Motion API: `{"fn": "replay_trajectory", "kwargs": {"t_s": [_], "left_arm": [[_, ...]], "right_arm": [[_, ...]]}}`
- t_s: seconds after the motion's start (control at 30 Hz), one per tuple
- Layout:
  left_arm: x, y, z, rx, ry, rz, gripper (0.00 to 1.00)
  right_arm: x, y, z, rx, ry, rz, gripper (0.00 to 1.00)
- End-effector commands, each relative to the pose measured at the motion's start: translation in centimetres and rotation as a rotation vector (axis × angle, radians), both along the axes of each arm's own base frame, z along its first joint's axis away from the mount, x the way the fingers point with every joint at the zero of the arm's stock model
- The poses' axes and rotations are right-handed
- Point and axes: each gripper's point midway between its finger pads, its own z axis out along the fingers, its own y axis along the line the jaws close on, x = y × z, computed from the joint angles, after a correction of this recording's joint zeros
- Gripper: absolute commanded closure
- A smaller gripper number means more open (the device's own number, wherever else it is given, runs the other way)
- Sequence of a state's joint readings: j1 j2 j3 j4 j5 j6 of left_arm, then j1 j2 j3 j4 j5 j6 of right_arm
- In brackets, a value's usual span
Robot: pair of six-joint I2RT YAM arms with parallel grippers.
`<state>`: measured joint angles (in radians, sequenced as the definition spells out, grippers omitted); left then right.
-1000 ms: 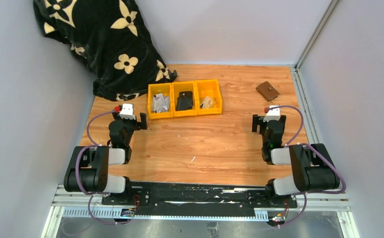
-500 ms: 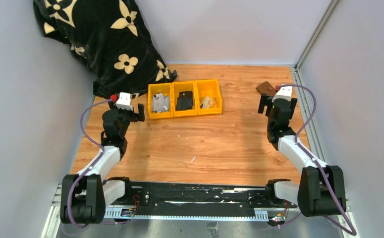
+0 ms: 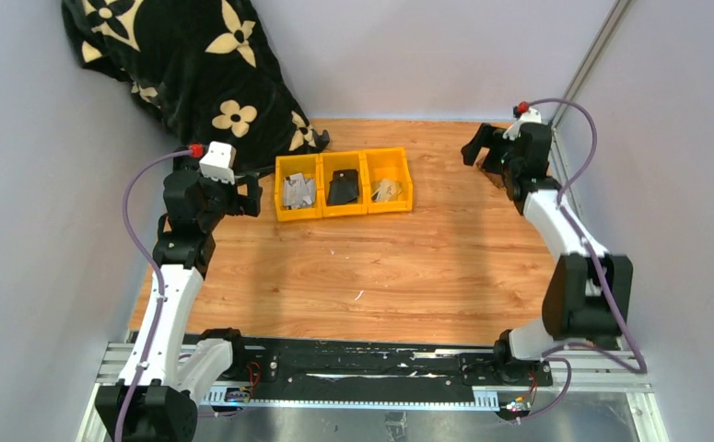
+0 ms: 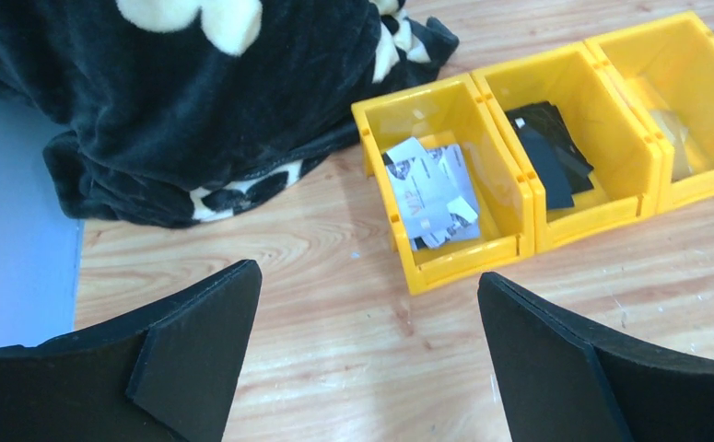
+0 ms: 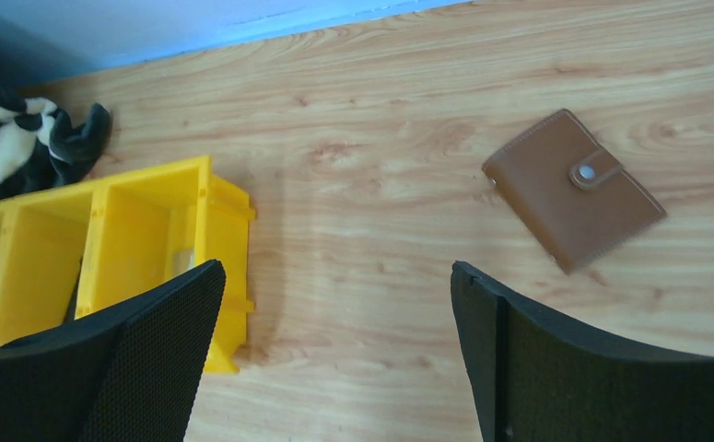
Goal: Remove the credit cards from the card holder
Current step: Move the card holder to the center of the board.
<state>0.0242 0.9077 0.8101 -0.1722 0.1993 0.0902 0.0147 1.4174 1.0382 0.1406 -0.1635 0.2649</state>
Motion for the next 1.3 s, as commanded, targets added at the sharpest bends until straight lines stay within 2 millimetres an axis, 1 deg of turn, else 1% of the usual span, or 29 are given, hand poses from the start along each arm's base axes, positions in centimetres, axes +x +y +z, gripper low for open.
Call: {"fn": "replay_trajectory", "kwargs": {"t_s": [0.0,0.03,0.1,0.13,0.17,0.2,0.23,0.3,0.37,0.4,0.5,0.57,0.6,0.63,0.7,0.8,0.9,0.97,1.0,1.07,1.17,1.27], "left_arm": [[-1.9,-0.1,-0.5,0.002,0.116,-0.011,0.0],[-1.9,0.0,-0.1,0.01,0.118,-0.014,0.0],[-1.7,0.0,0.5,0.018,0.136,-0.019,0.0],[-1.6,-0.1,0.4,0.019,0.152,-0.026,0.0],[-1.5,-0.1,0.4,0.021,0.166,-0.029,0.0],[-1.4,-0.2,0.5,0.02,0.176,-0.033,0.0],[-1.3,-0.2,0.4,0.021,0.185,-0.036,0.0],[-1.1,-0.3,0.3,0.021,0.191,-0.045,0.0],[-1.0,-0.5,0.2,0.02,0.19,-0.055,0.0],[-0.9,-0.6,0.2,0.019,0.193,-0.064,0.0],[-1.0,-1.5,-0.2,0.022,0.22,-0.13,0.0],[-1.2,-1.8,-0.7,0.018,0.255,-0.154,0.0],[-1.4,-1.9,-1.0,0.015,0.282,-0.16,0.0],[-1.4,-1.9,-1.3,0.018,0.299,-0.167,0.0],[-2.0,-1.9,-2.3,0.038,0.357,-0.19,0.0],[-2.6,-1.7,-3.0,0.07,0.396,-0.205,0.0],[-3.1,-1.7,-3.4,0.076,0.412,-0.214,0.0],[-3.3,-1.9,-3.3,0.076,0.407,-0.224,0.0],[-3.3,-2.0,-3.1,0.074,0.401,-0.231,0.0],[-3.5,-2.3,-2.9,0.065,0.393,-0.246,0.0],[-3.4,-2.7,-2.7,0.054,0.386,-0.262,0.0],[-3.1,-2.6,-2.7,0.056,0.392,-0.257,0.0]], "right_arm": [[2.7,-1.2,-3.0,0.183,0.172,0.051,0.04],[3.5,-1.9,-3.3,0.193,0.181,0.041,0.04],[4.4,-4.9,-4.8,0.136,0.23,-0.109,0.04],[4.7,-6.0,-5.3,0.108,0.223,-0.169,0.04],[5.0,-6.6,-5.9,0.093,0.223,-0.203,0.04],[5.7,-7.4,-5.8,0.072,0.205,-0.234,0.04],[6.1,-8.1,-6.2,0.04,0.221,-0.26,0.04],[6.7,-9.5,-7.8,-0.044,0.294,-0.315,0.04],[7.2,-10.7,-9.5,-0.11,0.37,-0.351,0.05],[7.5,-11.2,-10.7,-0.139,0.4,-0.359,0.05],[8.4,-12.7,-12.4,-0.224,0.414,-0.397,0.05],[8.9,-13.3,-13.6,-0.257,0.431,-0.408,0.05],[9.4,-13.5,-13.9,-0.258,0.432,-0.413,0.05],[9.6,-13.5,-14.7,-0.257,0.443,-0.413,0.04],[10.7,-13.5,-15.1,-0.25,0.437,-0.411,0.04],[11.9,-13.7,-15.8,-0.252,0.429,-0.411,0.04],[13.2,-13.1,-16.6,-0.229,0.427,-0.376,0.04],[13.9,-12.4,-17.4,-0.2,0.432,-0.344,0.04],[14.2,-12.1,-17.5,-0.185,0.43,-0.332,0.04],[14.5,-11.6,-18.2,-0.165,0.443,-0.311,0.04],[14.9,-10.9,-18.7,-0.149,0.457,-0.278,0.04],[14.6,-10.1,-19.3,-0.127,0.468,-0.239,0.07]]}}
